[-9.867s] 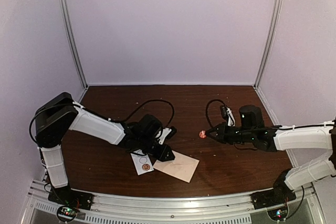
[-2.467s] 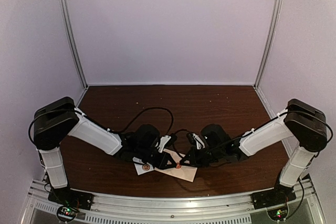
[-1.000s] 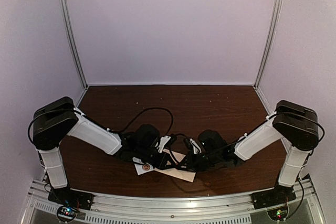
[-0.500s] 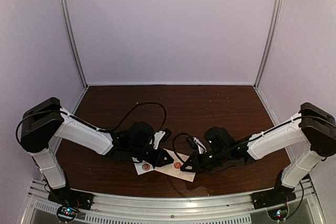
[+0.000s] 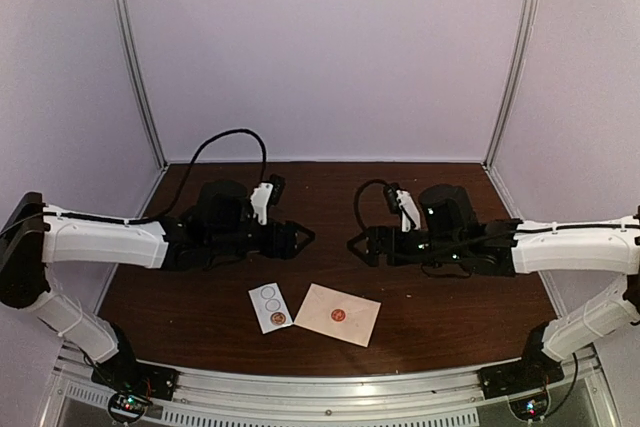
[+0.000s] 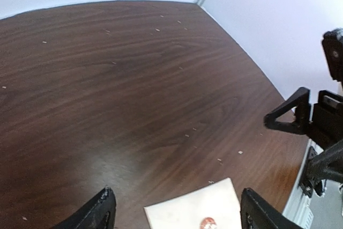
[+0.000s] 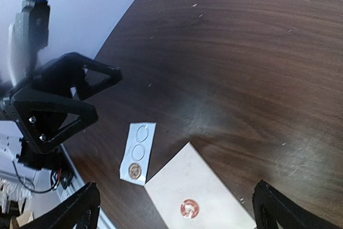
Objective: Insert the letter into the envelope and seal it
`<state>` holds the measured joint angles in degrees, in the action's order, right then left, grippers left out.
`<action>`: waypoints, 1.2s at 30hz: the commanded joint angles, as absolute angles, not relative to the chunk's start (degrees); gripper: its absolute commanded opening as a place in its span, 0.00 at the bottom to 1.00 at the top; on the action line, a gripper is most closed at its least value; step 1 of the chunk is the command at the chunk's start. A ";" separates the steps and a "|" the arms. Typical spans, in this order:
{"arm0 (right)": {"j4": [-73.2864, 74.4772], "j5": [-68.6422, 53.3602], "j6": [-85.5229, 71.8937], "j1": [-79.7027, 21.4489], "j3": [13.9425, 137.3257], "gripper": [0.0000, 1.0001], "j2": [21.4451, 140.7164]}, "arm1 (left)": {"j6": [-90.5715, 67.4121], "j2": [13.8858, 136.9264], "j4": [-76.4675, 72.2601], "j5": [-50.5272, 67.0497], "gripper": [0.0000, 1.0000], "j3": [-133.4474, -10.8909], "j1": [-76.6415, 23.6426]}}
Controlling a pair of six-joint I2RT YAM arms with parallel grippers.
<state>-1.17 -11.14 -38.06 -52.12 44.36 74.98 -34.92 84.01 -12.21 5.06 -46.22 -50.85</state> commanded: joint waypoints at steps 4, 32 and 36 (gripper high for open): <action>0.15 3.91 -24.67 -39.26 46.12 1.00 77.17 | -26.70 81.98 -14.13 3.61 0.82 -45.11 -33.09; -72.85 6.15 -5.91 -0.73 6.64 1.00 70.72 | -9.63 65.45 -55.12 -3.37 0.98 -10.29 7.09; -81.72 5.76 -4.24 -0.71 4.75 1.00 76.61 | -9.17 70.71 -58.11 -2.50 0.98 -11.07 7.11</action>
<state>-65.23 4.34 -7.27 -0.89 6.50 72.79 -11.90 67.33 -48.97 -3.68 -10.50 6.94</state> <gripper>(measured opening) 0.993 0.976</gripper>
